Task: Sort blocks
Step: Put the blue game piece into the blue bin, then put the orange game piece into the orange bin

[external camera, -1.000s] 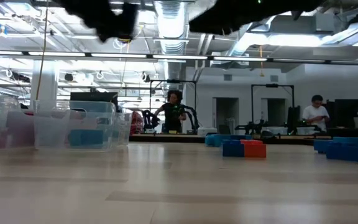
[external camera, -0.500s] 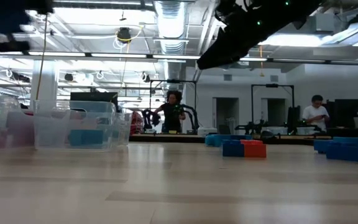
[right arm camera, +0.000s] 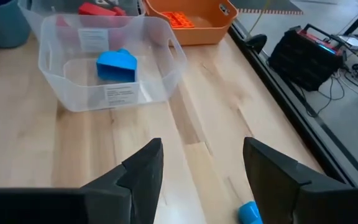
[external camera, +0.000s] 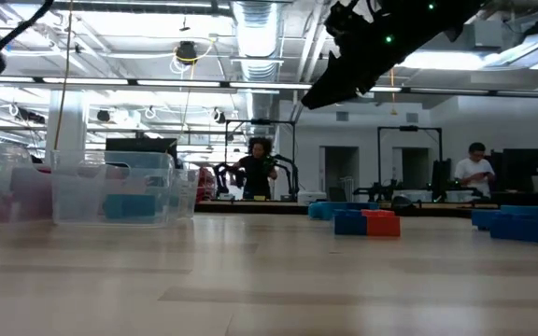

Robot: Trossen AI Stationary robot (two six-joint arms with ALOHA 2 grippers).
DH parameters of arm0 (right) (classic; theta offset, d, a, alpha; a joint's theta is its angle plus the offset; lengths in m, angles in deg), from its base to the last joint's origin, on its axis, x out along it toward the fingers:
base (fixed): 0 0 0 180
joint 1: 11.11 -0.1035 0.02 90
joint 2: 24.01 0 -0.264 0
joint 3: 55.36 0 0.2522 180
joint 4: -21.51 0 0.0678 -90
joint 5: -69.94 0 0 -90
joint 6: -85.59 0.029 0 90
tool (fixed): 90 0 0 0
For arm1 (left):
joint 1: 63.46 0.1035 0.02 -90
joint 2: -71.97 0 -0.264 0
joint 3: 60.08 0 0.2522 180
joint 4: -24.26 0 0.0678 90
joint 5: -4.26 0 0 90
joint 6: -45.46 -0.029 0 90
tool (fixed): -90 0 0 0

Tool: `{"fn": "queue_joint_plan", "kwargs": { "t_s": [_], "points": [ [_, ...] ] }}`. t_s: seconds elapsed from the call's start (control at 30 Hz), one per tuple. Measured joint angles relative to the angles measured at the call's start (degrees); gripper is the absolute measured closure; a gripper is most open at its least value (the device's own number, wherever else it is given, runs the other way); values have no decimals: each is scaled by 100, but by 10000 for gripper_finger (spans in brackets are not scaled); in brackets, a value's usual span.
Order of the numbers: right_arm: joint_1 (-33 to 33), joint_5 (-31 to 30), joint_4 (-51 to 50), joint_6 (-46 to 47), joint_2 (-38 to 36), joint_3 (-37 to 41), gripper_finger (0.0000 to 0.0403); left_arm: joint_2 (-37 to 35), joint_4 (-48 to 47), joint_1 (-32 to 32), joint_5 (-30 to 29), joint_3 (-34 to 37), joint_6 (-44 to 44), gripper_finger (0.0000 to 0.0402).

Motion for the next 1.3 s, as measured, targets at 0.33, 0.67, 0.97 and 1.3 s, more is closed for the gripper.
{"fn": "queue_joint_plan", "kwargs": {
  "t_s": [0.33, 0.67, 0.97, 1.3],
  "points": [
    [-349, 4, -242, 292, 0, 0, 178, 1177, 402, -93, 757, -33, -525, 238],
    [-990, -7, -1153, 1120, 86, 11, 178, 896, 401, 74, 173, -1291, -909, 221],
    [-1520, -169, -1742, 1867, 592, 103, 178, 895, 988, 810, -4421, -2015, -2962, 224],
    [-1601, -249, -2410, 1821, 950, -60, 173, 895, 2855, 1478, -6424, -1486, -4776, 224]
  ]
}}
